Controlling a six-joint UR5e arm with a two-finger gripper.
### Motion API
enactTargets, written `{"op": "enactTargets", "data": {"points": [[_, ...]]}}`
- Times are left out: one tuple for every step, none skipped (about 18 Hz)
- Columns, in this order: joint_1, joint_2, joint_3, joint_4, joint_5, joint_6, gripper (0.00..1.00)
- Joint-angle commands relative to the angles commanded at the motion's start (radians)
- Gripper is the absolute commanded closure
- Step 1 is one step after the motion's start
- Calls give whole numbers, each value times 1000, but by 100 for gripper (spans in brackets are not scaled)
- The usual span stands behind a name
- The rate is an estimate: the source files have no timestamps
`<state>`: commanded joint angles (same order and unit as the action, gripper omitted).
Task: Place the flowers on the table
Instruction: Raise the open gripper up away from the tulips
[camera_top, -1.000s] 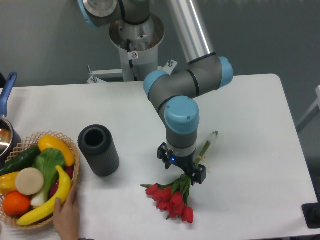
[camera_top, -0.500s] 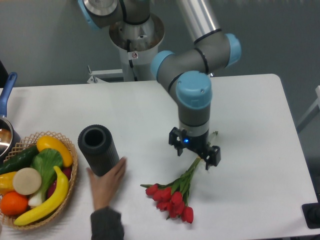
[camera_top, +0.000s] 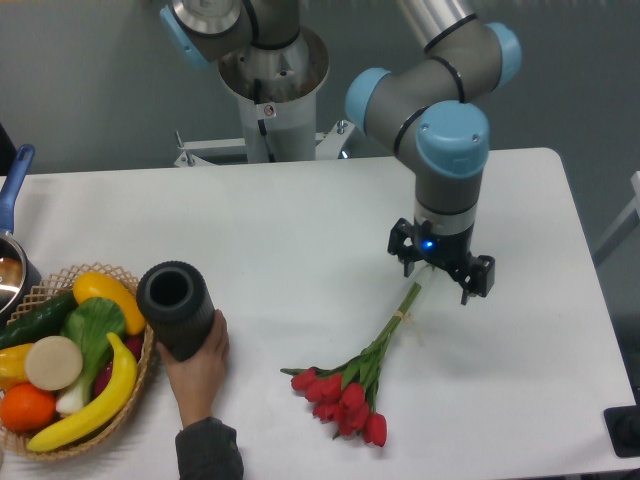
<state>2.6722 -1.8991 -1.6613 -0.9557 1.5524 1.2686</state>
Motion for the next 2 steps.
{"op": "enactTargets", "data": {"points": [[0, 0, 5, 0, 0, 0, 0], [0, 0, 6, -2, 0, 0, 0]]}}
